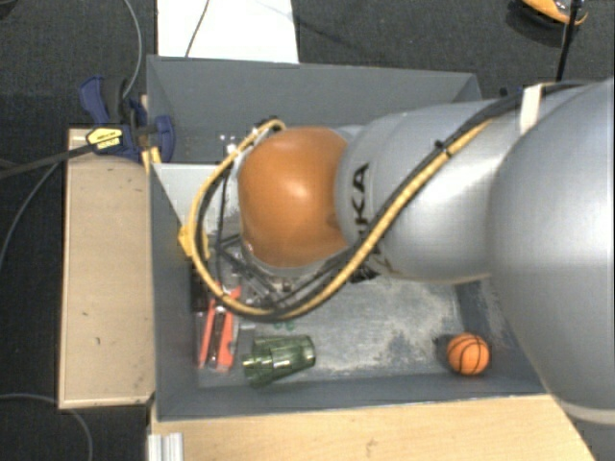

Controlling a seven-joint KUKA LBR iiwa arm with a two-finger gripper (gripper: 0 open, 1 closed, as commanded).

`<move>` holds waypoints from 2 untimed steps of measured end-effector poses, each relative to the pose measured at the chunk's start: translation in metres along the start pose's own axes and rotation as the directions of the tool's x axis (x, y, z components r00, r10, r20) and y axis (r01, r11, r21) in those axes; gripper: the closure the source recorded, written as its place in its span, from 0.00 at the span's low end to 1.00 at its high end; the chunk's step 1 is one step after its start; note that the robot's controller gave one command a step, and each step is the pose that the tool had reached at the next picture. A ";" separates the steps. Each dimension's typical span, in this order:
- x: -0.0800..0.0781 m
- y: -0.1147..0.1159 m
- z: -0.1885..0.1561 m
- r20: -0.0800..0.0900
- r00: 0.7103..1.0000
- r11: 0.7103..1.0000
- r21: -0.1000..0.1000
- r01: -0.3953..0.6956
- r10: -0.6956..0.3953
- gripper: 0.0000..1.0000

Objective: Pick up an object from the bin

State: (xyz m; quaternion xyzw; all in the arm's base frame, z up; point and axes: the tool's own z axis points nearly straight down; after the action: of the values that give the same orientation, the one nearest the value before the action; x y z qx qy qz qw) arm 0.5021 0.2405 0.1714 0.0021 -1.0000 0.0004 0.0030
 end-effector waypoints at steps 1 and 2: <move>-0.002 -0.001 -0.005 0.008 1.000 1.000 -0.002 -0.006 0.006 0.00; 0.006 -0.036 0.046 0.007 0.990 0.990 -0.002 0.140 -0.140 0.00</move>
Offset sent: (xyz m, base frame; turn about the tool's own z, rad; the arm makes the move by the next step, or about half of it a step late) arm -0.0162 -0.0742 -0.1014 -0.2880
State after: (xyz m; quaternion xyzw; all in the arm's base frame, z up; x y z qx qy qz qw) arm 0.4958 0.2045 0.1256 0.0720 -0.9974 -0.0010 -0.0004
